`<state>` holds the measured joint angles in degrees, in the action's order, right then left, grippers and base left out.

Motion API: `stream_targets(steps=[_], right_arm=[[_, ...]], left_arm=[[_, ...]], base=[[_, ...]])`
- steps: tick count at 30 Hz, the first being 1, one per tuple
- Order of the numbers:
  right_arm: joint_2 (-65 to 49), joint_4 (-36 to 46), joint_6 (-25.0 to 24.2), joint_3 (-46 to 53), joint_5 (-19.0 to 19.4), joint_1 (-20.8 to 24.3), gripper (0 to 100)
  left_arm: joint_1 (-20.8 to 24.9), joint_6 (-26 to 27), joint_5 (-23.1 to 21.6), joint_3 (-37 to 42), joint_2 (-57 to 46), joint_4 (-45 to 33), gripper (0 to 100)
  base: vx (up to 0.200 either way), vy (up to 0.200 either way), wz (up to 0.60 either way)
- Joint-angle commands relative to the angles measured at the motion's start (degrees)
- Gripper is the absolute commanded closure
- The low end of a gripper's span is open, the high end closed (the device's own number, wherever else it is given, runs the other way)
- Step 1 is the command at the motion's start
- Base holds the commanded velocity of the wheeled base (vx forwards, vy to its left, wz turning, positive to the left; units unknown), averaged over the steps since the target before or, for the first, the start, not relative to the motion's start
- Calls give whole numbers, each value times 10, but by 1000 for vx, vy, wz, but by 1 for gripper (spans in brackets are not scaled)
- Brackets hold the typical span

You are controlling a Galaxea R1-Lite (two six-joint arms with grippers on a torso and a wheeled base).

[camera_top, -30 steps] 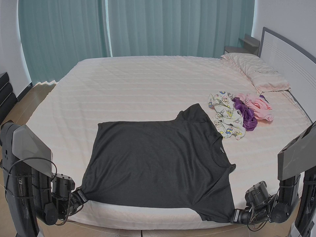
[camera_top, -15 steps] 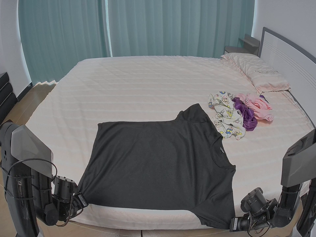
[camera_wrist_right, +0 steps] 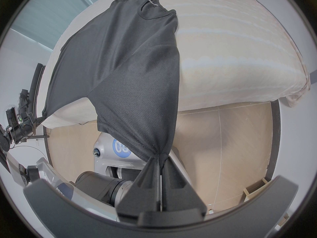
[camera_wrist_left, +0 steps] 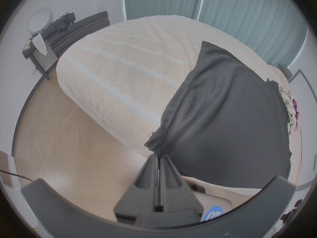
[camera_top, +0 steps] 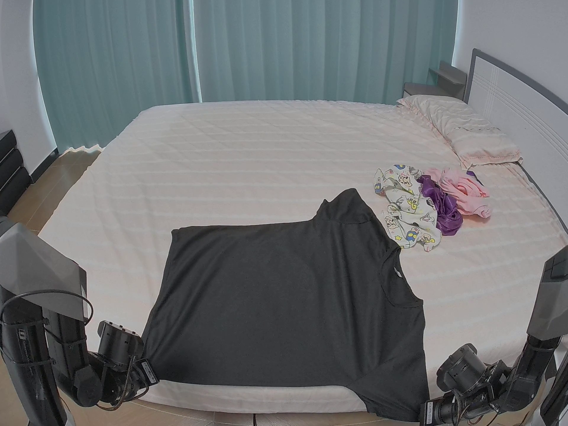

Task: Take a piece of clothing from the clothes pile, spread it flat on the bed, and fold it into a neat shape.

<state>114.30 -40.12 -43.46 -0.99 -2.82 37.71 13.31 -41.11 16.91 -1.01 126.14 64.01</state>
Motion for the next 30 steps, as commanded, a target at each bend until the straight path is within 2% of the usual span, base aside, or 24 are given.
stream_targets(steps=[1,3,7,13,20,25,30], right_arm=[[-17,9,0,10,0,3,100],[-19,9,0,10,0,3,100],[-51,37,5,10,0,2,100],[-66,61,21,10,2,1,100],[-74,50,27,8,0,-3,100],[-129,44,42,0,0,-27,100],[-165,51,78,-54,1,-91,100]], left_arm=[[2,-1,-3,8,-19,-17,100],[3,-1,-4,8,-19,-21,100],[25,-11,-10,8,-44,-82,100],[39,-11,-40,8,-77,-147,100],[39,-11,-50,8,-86,-165,100],[36,-10,-68,7,-130,-160,100],[11,-11,-74,-13,-182,-161,100]], base=[[0,0,0],[0,0,0],[0,0,0],[0,0,0],[0,0,0],[0,0,0],[0,0,0]])
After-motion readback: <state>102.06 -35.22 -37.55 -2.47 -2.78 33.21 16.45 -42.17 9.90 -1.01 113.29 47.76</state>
